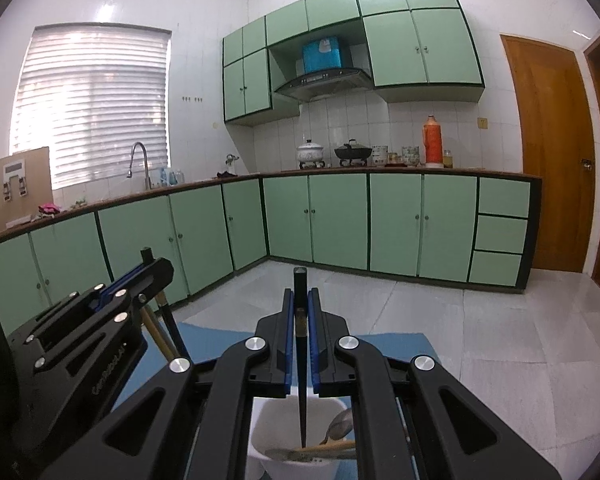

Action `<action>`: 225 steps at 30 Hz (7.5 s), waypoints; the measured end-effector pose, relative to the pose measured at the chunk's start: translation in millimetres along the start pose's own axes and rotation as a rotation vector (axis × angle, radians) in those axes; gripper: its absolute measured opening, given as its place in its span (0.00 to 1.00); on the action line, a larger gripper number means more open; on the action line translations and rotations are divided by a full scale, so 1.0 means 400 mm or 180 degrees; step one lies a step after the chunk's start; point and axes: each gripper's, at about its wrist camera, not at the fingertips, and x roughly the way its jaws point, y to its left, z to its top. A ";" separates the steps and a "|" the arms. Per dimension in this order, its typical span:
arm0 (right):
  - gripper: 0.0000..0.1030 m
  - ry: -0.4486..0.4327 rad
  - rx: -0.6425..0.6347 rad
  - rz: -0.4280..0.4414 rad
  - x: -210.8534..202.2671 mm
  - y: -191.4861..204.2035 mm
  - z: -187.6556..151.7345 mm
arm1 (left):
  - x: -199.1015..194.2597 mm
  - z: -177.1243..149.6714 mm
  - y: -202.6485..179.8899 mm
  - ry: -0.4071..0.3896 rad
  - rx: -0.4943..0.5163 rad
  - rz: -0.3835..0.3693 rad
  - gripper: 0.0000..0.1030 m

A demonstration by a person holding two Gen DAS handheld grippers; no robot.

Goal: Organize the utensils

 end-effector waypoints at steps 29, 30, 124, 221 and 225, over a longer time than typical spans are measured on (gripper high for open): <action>0.39 -0.0178 0.0078 -0.0183 -0.150 -0.062 0.001 | -0.153 0.013 0.012 -0.0163 -0.0014 0.0046 0.48; 0.42 -0.0193 0.0082 -0.0192 -0.161 -0.065 -0.002 | -0.161 0.011 0.013 -0.0169 -0.0018 0.0053 0.52; 0.94 0.0924 -0.0104 -0.0155 -0.531 0.006 -0.230 | -0.595 -0.196 -0.030 0.1119 0.0005 0.0107 0.95; 0.94 0.0926 -0.0098 -0.0152 -0.525 0.014 -0.228 | -0.600 -0.193 -0.033 0.1108 -0.0003 0.0122 0.95; 0.94 0.0926 -0.0097 -0.0150 -0.524 0.016 -0.230 | -0.599 -0.192 -0.032 0.1114 -0.0007 0.0125 0.95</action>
